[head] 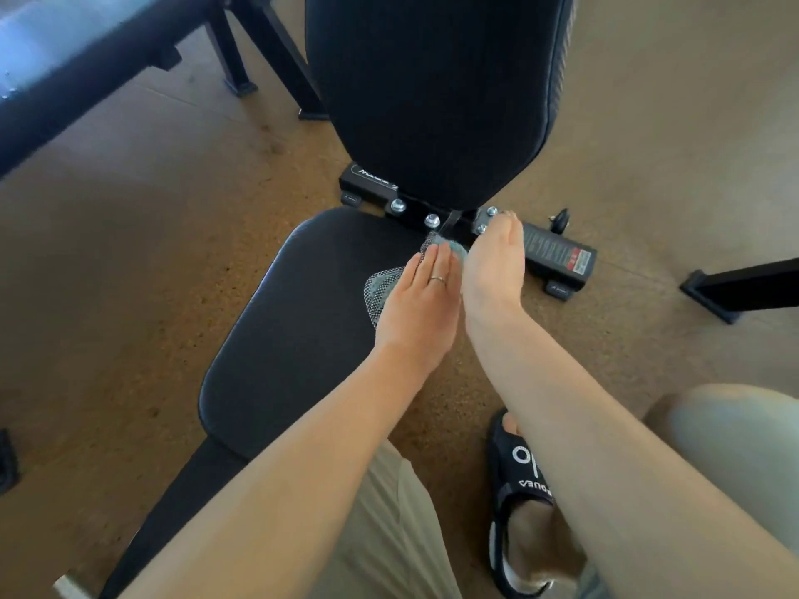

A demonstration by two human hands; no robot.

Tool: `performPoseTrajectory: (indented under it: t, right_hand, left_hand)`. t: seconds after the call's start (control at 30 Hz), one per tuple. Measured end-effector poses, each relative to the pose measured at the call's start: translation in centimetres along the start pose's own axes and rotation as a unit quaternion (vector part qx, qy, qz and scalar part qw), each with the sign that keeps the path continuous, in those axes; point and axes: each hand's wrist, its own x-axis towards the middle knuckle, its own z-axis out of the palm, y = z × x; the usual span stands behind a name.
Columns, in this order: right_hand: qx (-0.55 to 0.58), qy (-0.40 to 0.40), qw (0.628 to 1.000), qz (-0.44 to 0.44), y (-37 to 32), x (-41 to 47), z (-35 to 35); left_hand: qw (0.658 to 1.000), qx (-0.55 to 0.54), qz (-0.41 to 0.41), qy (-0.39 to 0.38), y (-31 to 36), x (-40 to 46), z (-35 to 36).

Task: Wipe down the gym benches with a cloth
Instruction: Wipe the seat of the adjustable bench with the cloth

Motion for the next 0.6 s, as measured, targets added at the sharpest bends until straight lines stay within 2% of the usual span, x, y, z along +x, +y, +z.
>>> performPoseTrajectory:
  t: [0.07, 0.13, 0.17, 0.2, 0.23, 0.3, 0.33, 0.37, 0.4, 0.43, 0.5, 0.53, 0.6]
  right_hand:
    - [0.006, 0.022, 0.999, -0.046, -2.4, 0.2, -0.6]
    - [0.010, 0.038, 0.993, -0.114, -5.1, 0.4, -1.8]
    - [0.011, 0.036, 0.988, -0.153, -6.6, 0.6, -2.5]
    - [0.010, 0.027, 0.982, -0.189, -8.1, 0.9, -3.2]
    - [0.006, 0.017, 0.976, -0.219, -9.7, 1.1, -3.7]
    - [-0.001, -0.011, 0.963, -0.268, -12.8, 1.3, -4.4]
    - [-0.003, -0.028, 0.958, -0.285, -14.2, 1.5, -4.3]
    - [-0.004, -0.047, 0.953, -0.298, -15.6, 1.5, -4.2]
    - [-0.004, -0.062, 0.948, -0.311, -16.8, 1.5, -3.7]
    - [-0.005, -0.075, 0.942, -0.326, -18.1, 1.4, -3.1]
    - [0.001, -0.107, 0.928, -0.357, -20.1, 1.5, -1.9]
    - [0.013, -0.125, 0.923, -0.364, -20.9, 1.7, -1.3]
    - [0.049, -0.146, 0.927, -0.341, -21.8, 2.2, -0.5]
  left_hand:
    - [0.999, -0.032, 0.009, 0.007, -0.3, 0.7, 0.1]
    - [0.991, -0.126, -0.035, 0.015, -0.7, 1.4, -1.1]
    - [0.969, -0.227, -0.091, 0.029, -1.1, 1.8, -2.3]
    - [0.920, -0.353, -0.162, 0.047, -1.6, 2.1, -4.0]
    - [0.834, -0.494, -0.237, 0.062, -2.3, 2.6, -5.8]
    - [0.587, -0.727, -0.338, 0.116, -3.5, 3.4, -9.9]
    - [0.482, -0.792, -0.345, 0.147, -4.0, 3.7, -11.9]
    - [0.410, -0.830, -0.334, 0.178, -4.3, 4.0, -13.9]
    - [0.368, -0.849, -0.318, 0.206, -4.5, 4.3, -15.9]
    - [0.348, -0.857, -0.300, 0.233, -4.5, 4.5, -17.9]
    - [0.350, -0.847, -0.266, 0.298, -4.3, 5.3, -20.9]
    - [0.364, -0.837, -0.238, 0.332, -4.1, 5.7, -22.3]
    - [0.441, -0.780, -0.189, 0.403, -3.2, 7.4, -24.7]
